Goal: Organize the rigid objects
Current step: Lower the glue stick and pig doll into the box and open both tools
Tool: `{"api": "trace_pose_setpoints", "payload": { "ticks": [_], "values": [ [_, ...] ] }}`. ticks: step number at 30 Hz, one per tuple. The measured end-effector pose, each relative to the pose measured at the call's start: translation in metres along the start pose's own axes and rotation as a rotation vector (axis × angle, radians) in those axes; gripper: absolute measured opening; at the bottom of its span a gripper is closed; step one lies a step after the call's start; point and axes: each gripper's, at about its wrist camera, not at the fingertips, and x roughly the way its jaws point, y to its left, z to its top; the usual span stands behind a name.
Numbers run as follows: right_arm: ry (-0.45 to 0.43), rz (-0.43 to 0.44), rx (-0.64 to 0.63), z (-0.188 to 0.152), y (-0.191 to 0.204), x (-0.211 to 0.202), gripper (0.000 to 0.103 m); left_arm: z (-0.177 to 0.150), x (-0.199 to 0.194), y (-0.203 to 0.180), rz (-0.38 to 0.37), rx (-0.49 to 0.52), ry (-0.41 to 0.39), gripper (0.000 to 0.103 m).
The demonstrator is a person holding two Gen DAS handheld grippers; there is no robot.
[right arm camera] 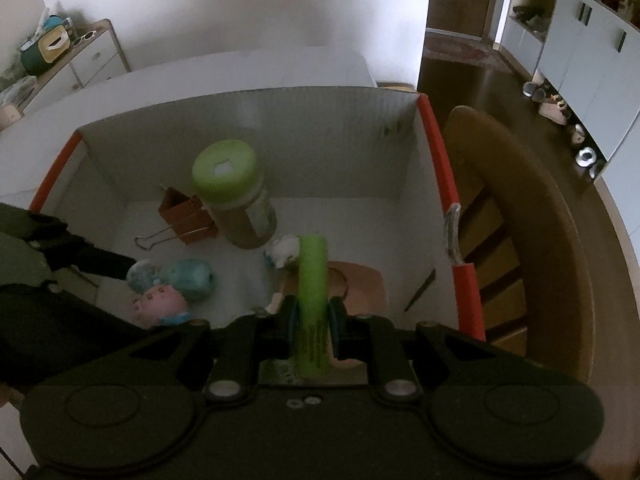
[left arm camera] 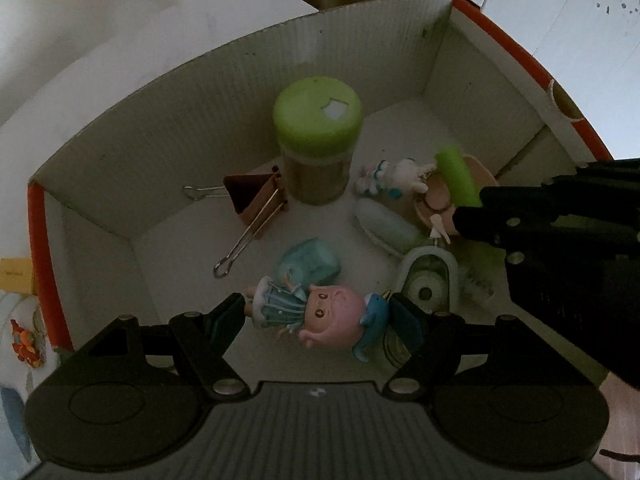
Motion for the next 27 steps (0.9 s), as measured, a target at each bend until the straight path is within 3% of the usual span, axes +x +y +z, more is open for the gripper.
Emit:
{"api": "trace_pose_setpoints", "payload": {
  "ticks": [7,12,27],
  "values": [
    [0.002,0.015,0.009,0.001,-0.001,-0.002,0.023,-0.001,0.007,0.003,-0.004,-0.025,0.040,0.079],
    [-0.010,0.025,0.014,-0.001,-0.001,-0.009,0.029,-0.006,0.000,0.000,-0.005,-0.002,0.014,0.079],
    [-0.091,0.036,0.052,0.000,-0.003,-0.051,0.049,-0.016,-0.051,0.002,-0.051,-0.009,-0.172,0.078]
  ]
}}
